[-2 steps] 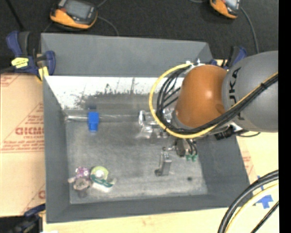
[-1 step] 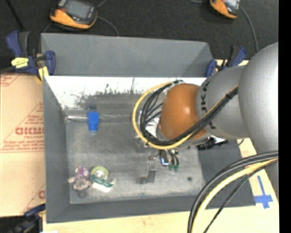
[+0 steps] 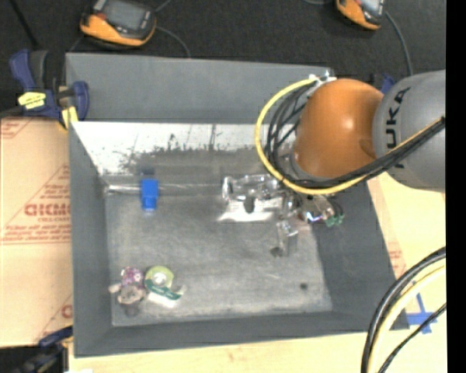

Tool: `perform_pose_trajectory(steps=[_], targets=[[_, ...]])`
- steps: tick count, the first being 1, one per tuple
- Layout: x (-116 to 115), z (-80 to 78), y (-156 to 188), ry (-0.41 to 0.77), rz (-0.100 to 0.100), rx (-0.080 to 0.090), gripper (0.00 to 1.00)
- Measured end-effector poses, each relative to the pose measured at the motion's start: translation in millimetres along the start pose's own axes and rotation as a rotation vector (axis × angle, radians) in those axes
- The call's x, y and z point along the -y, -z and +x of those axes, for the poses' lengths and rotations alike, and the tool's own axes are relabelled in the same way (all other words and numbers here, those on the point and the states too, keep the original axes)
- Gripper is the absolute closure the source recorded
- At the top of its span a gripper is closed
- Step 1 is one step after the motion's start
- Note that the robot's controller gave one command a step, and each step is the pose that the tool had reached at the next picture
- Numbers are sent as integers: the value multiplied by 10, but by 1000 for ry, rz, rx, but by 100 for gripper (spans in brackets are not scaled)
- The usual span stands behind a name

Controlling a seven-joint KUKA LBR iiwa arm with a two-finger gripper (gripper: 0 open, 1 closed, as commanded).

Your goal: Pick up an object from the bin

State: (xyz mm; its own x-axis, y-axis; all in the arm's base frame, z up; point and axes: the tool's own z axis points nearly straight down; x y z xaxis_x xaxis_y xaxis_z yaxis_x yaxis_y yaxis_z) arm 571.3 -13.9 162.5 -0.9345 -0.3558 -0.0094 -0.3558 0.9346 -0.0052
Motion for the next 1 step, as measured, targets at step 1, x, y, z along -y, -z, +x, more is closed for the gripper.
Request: perform_pose_trajectory(steps=[1], targets=[[626,-537,-457,62,-4,-4,0]])
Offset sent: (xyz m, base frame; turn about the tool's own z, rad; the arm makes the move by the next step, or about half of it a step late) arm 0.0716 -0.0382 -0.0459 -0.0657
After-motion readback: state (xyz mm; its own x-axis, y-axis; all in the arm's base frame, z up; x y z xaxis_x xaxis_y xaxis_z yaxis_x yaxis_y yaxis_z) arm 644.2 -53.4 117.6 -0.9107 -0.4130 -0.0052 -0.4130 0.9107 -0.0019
